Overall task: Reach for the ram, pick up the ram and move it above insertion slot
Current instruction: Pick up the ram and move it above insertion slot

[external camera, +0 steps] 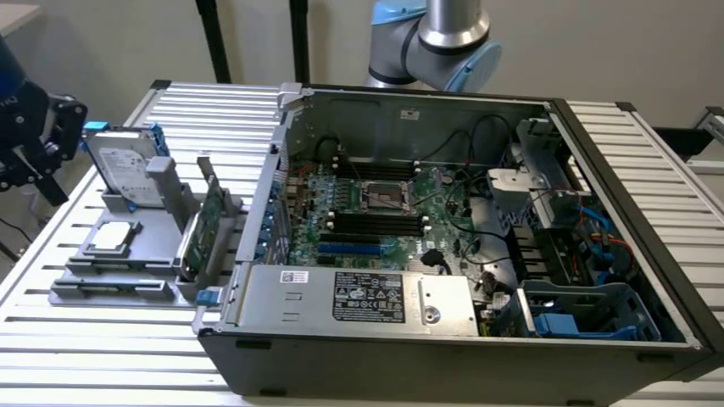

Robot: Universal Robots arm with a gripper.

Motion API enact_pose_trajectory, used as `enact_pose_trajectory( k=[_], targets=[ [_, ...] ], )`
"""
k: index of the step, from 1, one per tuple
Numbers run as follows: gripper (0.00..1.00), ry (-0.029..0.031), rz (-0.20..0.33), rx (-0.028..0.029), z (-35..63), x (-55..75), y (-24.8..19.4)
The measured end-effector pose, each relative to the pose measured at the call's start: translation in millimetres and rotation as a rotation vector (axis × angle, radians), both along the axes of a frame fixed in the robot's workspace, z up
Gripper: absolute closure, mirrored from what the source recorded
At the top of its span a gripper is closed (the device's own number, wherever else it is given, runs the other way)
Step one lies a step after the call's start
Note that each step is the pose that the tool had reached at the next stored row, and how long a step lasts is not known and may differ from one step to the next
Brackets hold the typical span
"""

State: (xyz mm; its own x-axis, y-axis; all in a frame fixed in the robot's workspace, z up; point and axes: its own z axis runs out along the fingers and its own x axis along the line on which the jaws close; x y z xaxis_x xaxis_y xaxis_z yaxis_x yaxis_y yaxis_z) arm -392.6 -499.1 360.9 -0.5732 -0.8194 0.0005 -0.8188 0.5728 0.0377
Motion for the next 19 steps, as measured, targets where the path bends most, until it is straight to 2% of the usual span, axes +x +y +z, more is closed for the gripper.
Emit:
enact_pose_trajectory(
  k=[19],
  targets=[
    [0.89, -0.0034, 0.346, -0.0002, -4.4, 0.0, 0.0]
  ],
)
